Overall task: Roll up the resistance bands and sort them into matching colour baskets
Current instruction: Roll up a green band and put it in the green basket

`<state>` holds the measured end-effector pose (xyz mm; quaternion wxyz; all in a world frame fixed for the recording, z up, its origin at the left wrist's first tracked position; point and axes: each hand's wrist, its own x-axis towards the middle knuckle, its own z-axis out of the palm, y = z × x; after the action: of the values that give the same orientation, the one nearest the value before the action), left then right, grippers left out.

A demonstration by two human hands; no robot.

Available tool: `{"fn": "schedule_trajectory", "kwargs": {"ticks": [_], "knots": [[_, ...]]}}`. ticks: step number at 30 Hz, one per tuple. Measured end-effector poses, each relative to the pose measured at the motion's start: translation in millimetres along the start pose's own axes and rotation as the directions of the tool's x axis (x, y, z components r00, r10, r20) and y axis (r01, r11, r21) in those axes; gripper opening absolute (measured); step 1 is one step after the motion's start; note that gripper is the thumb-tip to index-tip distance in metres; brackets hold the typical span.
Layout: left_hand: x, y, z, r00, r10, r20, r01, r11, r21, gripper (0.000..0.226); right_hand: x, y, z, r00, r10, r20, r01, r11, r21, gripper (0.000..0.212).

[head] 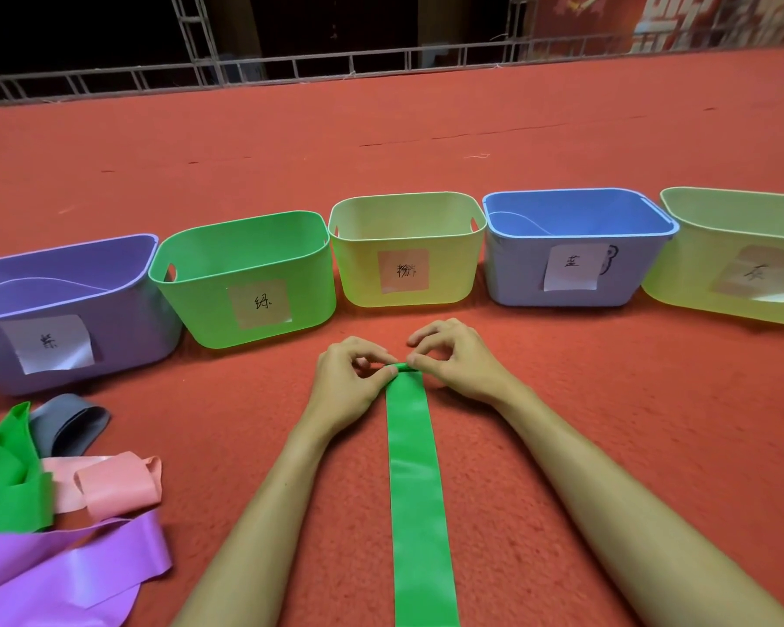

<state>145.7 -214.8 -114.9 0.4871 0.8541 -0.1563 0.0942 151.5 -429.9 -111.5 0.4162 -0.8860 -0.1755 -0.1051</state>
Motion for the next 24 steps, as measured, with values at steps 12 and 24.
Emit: {"fn": "schedule_trajectory", "kwargs": {"ticks": [12, 24], "knots": [[2.5, -2.7, 0.9, 1.0, -0.018, 0.011, 0.018, 1.0, -0.009, 0.004, 0.6, -1.1, -2.0, 0.999, -0.007, -0.041, 0.012, 0.992, 0.125, 0.013], [1.9, -0.7, -6.0, 0.996, -0.021, 0.089, 0.042, 0.969, -0.242, 0.008, -0.5, -7.0, 3.3, 0.995, 0.073, 0.063, -0.092, 0.917, 0.389, 0.008]]}}
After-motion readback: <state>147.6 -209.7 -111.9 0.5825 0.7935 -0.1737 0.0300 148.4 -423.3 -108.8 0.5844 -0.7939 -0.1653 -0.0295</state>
